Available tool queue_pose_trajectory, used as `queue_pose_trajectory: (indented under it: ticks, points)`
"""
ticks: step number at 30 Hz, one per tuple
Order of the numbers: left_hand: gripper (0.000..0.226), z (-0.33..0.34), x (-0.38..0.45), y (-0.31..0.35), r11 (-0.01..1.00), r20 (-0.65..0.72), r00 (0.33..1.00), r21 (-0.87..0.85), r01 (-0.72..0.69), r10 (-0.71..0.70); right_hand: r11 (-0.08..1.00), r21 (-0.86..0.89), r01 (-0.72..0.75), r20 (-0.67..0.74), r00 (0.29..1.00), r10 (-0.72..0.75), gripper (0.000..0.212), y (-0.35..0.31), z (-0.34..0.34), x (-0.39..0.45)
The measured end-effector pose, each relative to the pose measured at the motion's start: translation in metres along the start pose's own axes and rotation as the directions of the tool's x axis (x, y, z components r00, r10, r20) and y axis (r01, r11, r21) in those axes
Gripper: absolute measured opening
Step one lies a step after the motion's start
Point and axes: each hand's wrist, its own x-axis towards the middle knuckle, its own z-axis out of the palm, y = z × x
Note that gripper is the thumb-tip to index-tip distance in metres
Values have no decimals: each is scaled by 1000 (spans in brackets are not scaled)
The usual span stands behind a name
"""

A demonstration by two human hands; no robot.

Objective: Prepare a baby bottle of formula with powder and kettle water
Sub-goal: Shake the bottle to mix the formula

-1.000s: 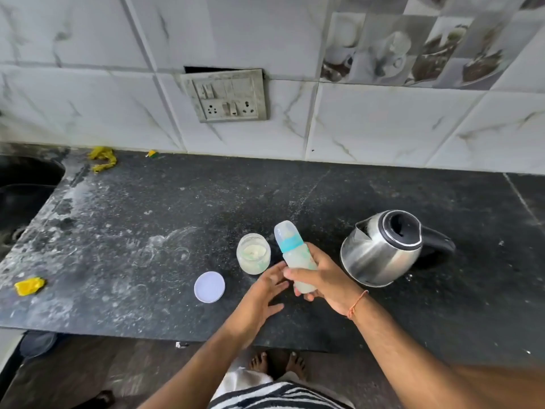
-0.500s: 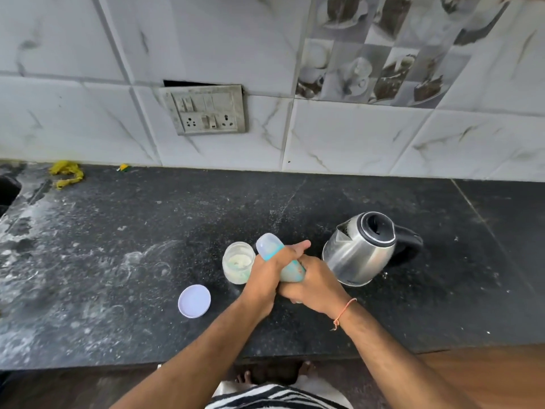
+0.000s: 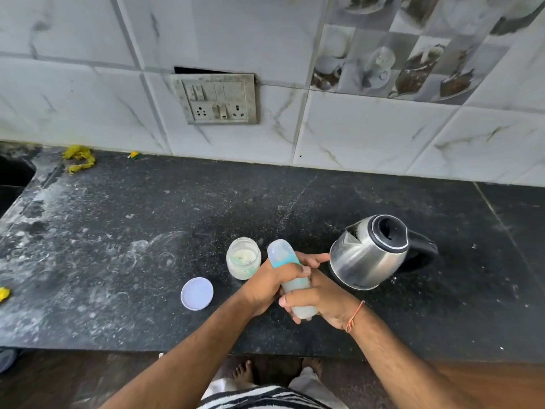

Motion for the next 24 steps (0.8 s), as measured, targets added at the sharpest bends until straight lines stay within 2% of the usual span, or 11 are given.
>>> queue_pose_trajectory:
  ticks: [4,7,10,13,14,16,17,18,21,23,24]
  points:
    - [60,-2,2,1,986,-29,999,168,24,-19,1000,-2,22,15,1000,-22,4,1,-8,0]
    - [86,-6,1,-3,990,-63,997,137,43,-34,986,150,69,-87,995,-56,24,2,-10,-2]
    - [93,-13,-6,-15,987,-94,988,89,134,-126,965,231,121,-227,971,-67,34,4,-9,-1]
    - [101,-21,-21,-35,979,-100,982,114,170,-159,997,-45,69,-236,969,-78,37,8,-6,2]
    - [106,-23,-25,-41,974,-113,980,140,176,-161,996,-65,69,-266,960,-84,38,8,-5,3]
    - [117,-28,-34,-53,971,-122,979,155,181,-163,979,140,147,-428,901,-74,41,4,-5,6]
    - [113,-28,-37,-57,970,-119,981,172,171,-151,956,228,186,-474,879,-58,44,5,-6,7]
    - [102,-28,-40,-62,971,-130,984,188,149,-126,958,211,193,-492,868,-67,48,5,-6,8]
    - [84,-28,-47,-69,972,-145,988,221,77,-45,987,-135,81,-363,923,-126,91,9,2,7]
    - [91,-31,-51,-71,973,-138,990,224,60,-30,991,-90,104,-371,919,-130,121,11,7,6]
    - [93,-33,-51,-72,970,-141,989,236,67,-34,989,-39,145,-398,905,-149,125,10,6,6]
